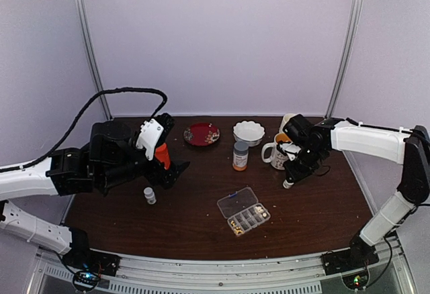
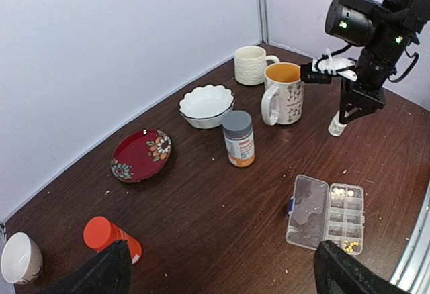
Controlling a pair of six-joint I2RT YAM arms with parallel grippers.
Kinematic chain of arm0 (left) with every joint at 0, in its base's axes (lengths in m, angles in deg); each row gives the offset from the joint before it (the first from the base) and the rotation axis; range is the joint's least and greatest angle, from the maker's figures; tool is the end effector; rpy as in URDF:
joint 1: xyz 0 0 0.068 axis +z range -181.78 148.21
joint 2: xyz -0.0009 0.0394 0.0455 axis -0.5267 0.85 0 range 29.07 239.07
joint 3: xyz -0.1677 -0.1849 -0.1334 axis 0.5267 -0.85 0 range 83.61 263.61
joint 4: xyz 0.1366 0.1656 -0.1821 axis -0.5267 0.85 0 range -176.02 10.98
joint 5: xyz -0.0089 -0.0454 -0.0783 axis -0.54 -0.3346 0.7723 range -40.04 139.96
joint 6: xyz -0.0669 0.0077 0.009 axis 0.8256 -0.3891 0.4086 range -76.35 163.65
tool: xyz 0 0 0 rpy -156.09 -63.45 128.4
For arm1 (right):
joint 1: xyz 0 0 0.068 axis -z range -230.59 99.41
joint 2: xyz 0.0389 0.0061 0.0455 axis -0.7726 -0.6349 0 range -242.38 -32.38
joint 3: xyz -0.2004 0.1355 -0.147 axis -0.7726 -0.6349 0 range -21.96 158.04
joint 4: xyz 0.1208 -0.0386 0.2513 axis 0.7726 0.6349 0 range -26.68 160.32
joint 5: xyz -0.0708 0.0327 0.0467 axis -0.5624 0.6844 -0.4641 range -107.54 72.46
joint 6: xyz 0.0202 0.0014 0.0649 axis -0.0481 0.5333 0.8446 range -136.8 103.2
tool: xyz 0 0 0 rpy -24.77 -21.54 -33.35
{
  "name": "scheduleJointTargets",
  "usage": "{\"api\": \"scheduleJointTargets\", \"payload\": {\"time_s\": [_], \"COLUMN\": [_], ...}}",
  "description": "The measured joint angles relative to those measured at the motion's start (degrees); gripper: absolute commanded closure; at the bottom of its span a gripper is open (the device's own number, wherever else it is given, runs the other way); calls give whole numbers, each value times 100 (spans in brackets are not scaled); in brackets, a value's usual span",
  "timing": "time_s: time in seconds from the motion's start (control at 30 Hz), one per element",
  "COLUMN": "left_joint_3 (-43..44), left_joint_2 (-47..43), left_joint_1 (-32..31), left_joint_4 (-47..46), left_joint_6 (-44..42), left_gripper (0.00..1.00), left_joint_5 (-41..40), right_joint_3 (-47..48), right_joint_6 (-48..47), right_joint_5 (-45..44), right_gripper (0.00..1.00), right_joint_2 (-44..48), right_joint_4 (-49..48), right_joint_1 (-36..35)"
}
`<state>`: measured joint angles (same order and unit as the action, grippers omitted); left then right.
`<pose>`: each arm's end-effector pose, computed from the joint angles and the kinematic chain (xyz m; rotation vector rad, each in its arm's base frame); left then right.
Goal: Sort the pills into containers
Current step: Place the pill bottle at the center of the board.
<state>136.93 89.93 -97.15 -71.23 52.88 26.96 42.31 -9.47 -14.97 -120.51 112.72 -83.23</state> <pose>0.1333 -0.2393 0.3306 0.6791 1.8359 -0.4738 0.2646 0.1725 0.2120 -0.6392 2.8033 0.2052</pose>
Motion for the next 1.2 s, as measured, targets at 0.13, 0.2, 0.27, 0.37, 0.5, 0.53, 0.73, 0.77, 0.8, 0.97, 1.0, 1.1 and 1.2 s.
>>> {"api": "scheduleJointTargets", "payload": {"time_s": [0.13, 0.2, 0.27, 0.37, 0.5, 0.53, 0.73, 0.77, 0.8, 0.97, 1.0, 1.1, 1.2], "left_joint_3": [-212, -269, -295, -330, -378, -391, -415, -415, -415, -415, -413, -400, -380], "left_joint_2": [-188, -210, -208, -210, -216, -219, -221, -221, -219, -114, -52, 142, 304], "left_joint_1": [20, 20, 20, 20, 20, 20, 20, 24, 31, 153, 177, 210, 240], "left_joint_4": [35, 70, 87, 94, 94, 94, 125, 133, 138, 210, 249, 424, 649], "left_joint_6": [234, 299, 332, 341, 339, 339, 343, 363, 385, 597, 654, 841, 1097], "left_gripper": [2, 2, 2, 3, 2, 2, 2, 3, 2, 3, 2, 3, 3], "left_joint_5": [-190, -229, -236, -234, -232, -232, -229, -229, -229, -229, -232, -256, -304], "right_joint_3": [26, 37, 68, 129, 149, 151, 369, 435, 501, 678, 673, 675, 632], "right_joint_6": [-133, -164, -192, -245, -302, -291, -315, -313, -310, -238, -212, -175, -136], "right_joint_5": [7, 0, -4, -11, -11, -13, -68, -94, -129, -752, -905, -1150, -1331], "right_gripper": [91, 89, 86, 63, 29, 27, 22, 23, 25, 18, 13, 1, 0], "right_joint_2": [-382, -522, -647, -772, -787, -780, -476, -369, -247, 568, 702, 994, 1239], "right_joint_4": [-63, -87, -83, -118, -122, -136, -33, -24, -24, -273, -361, -612, -828], "right_joint_1": [81, 92, 103, 114, 120, 120, 118, 114, 94, -262, -385, -634, -678]}}
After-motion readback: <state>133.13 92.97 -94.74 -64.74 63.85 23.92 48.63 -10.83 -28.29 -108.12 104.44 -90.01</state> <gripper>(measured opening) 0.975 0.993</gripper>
